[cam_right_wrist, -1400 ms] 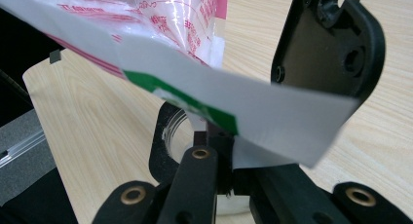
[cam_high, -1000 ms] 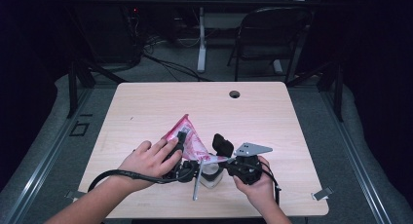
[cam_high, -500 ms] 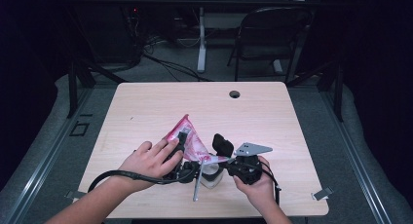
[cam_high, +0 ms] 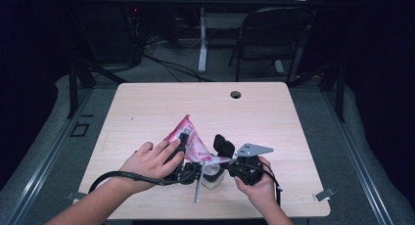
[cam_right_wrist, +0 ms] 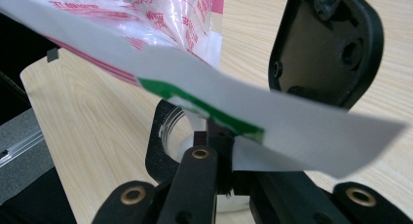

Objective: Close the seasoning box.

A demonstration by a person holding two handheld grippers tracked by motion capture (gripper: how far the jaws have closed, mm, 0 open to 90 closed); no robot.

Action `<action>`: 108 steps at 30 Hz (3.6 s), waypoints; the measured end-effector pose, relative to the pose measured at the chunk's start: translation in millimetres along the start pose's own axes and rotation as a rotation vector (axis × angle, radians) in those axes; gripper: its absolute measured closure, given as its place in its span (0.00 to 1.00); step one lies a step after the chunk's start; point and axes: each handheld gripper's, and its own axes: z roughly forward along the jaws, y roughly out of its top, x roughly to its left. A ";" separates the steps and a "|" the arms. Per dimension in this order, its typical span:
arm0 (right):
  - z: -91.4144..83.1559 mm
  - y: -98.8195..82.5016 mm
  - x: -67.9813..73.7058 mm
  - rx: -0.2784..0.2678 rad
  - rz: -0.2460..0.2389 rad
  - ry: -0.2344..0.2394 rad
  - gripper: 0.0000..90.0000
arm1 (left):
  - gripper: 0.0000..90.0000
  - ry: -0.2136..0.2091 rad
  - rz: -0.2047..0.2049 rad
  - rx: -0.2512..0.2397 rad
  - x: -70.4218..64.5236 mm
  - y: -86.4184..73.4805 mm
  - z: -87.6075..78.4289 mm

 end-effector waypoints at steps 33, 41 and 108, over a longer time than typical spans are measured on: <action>2.2 -1.1 0.5 0.014 0.001 -0.002 1.00 | 0.82 -0.005 0.003 -0.007 0.1 0.4 -0.5; 2.4 -1.3 0.9 0.017 0.003 -0.004 1.00 | 0.82 -0.006 0.005 -0.005 -0.4 0.1 -0.1; 3.2 -2.8 1.7 0.028 0.003 0.005 1.00 | 0.82 -0.005 -0.018 -0.027 1.8 2.5 0.4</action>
